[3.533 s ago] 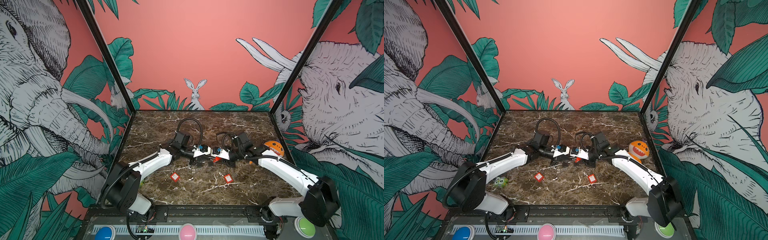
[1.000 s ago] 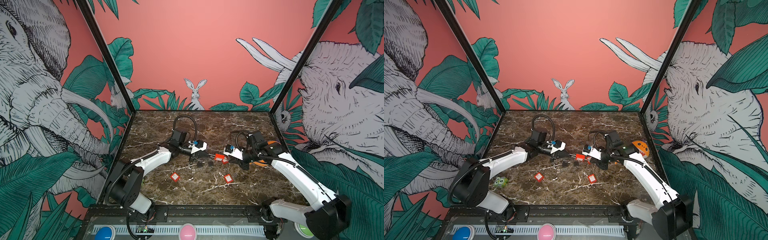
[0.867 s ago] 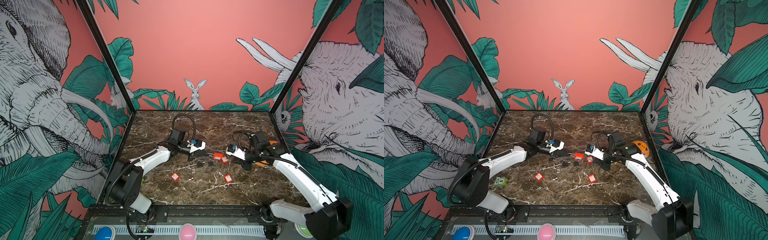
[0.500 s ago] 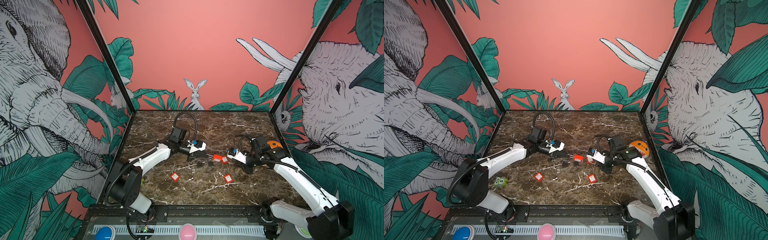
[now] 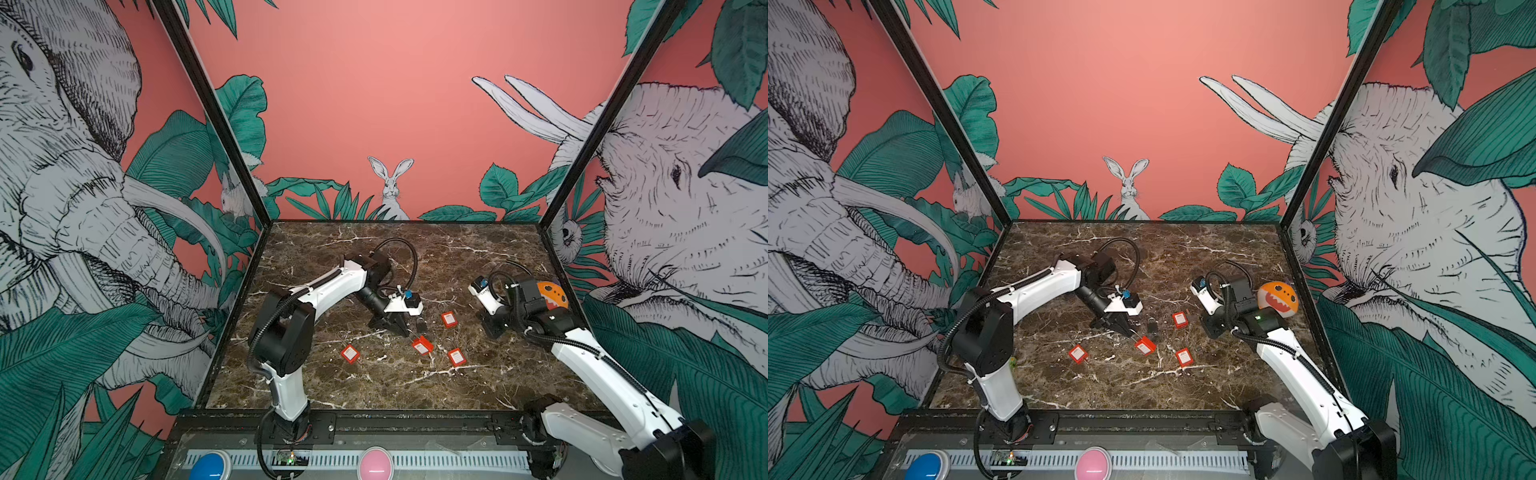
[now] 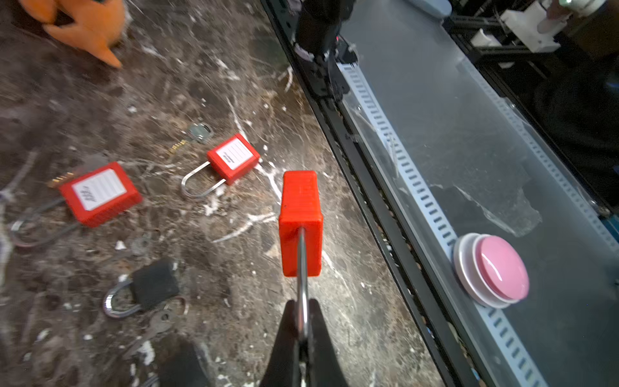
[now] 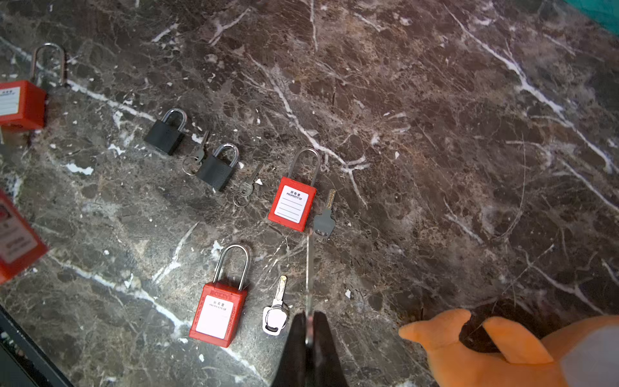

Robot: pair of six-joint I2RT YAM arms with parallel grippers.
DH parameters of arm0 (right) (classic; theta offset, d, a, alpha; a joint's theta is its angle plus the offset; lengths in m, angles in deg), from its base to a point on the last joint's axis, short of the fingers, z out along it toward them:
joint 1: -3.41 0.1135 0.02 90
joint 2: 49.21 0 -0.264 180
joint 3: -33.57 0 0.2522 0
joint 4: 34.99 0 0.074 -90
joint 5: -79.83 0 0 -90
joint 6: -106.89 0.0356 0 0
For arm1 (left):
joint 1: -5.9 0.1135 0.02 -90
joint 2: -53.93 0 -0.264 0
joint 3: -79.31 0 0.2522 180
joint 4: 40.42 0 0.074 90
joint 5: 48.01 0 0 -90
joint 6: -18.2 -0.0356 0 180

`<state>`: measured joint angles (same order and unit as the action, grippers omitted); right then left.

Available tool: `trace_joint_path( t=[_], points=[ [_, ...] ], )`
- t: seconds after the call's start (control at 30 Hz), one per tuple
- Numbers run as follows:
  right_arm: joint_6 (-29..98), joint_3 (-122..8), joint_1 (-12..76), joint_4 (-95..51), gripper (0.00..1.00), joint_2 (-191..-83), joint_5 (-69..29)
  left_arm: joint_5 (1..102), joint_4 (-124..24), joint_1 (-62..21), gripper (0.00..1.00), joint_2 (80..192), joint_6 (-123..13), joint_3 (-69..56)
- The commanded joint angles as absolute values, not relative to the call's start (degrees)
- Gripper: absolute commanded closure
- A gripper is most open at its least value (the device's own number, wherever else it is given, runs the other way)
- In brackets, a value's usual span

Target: Lock with the key

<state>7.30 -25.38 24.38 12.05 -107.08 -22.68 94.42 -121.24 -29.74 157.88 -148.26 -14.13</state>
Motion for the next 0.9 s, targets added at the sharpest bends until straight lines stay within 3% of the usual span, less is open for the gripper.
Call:
trace_joint_path(
  t=[0.0,0.87],
  points=[
    [15.97,-23.53,24.86,5.26,1.00,-105.32,-21.84,89.81,-127.09,-31.46,1.00,158.49,-148.65,-15.70],
    [32.50,-13.39,39.67,4.21,1.00,-103.35,-19.80,79.32,-131.17,-38.88,1.00,177.61,-139.21,-28.08]
  ],
)
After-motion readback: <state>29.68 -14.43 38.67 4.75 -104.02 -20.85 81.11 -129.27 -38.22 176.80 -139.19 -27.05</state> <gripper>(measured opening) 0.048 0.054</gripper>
